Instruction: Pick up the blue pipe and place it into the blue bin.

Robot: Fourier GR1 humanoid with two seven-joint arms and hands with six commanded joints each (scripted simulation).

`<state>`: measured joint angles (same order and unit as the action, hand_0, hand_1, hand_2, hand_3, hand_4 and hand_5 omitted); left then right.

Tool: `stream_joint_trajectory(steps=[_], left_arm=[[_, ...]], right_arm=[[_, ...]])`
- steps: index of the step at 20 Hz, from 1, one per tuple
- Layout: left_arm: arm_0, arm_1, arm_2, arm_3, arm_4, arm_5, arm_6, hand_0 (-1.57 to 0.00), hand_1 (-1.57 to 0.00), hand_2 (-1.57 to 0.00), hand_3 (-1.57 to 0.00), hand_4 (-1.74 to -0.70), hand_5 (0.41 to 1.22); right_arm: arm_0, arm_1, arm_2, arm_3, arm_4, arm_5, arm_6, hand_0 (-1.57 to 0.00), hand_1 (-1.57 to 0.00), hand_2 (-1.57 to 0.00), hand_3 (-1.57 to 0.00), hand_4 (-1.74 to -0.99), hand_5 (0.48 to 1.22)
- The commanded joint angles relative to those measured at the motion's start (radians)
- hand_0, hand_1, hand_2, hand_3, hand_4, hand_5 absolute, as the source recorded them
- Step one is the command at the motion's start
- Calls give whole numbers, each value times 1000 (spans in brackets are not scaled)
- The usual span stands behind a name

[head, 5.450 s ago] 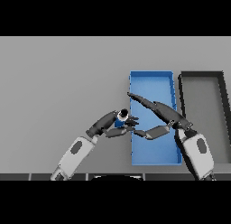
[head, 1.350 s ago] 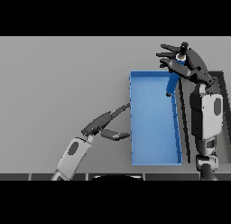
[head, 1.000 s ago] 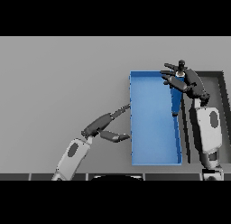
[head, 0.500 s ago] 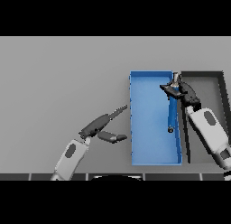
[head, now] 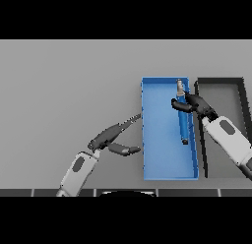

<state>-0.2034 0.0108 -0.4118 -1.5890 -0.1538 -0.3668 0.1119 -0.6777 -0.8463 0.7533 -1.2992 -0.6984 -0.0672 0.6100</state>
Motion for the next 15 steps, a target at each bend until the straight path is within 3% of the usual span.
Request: stream_joint_trajectory(steps=[1, 3, 7, 10, 12, 15], left_arm=[[2, 0, 0, 0, 1, -1, 0, 1, 1, 1, 1, -885, 427], [6, 0, -3, -6, 3, -3, 3, 1, 1, 1, 1, -886, 428], [5, -5, -6, -4, -6, 6, 2, 1, 1, 1, 1, -888, 429], [-19, -15, 3, 32, -14, 15, 11, 1, 1, 1, 1, -886, 431], [-1, 15, 16, 9, 3, 0, -25, 1, 1, 1, 1, -885, 431], [1, 26, 21, 5, 13, -10, -17, 1, 1, 1, 1, -885, 431]], right_arm=[[-10, 2, 18, 10, 3, 2, 0, -63, -58, -58, -34, -1056, 817], [-27, -18, 73, 5, 3, -2, 0, -40, -37, -37, -21, -1046, 759], [-32, -20, 81, 24, 14, 9, 0, -16, -14, -14, -8, -1030, 682], [-34, -20, 88, 20, 14, 22, -8, -8, -7, -7, -4, -1022, 665], [-35, -24, 86, 13, 6, 19, 0, -6, -5, -5, -3, -1022, 658], [-35, -21, 89, 10, 5, 21, -3, -6, -5, -5, -3, -1022, 643]])
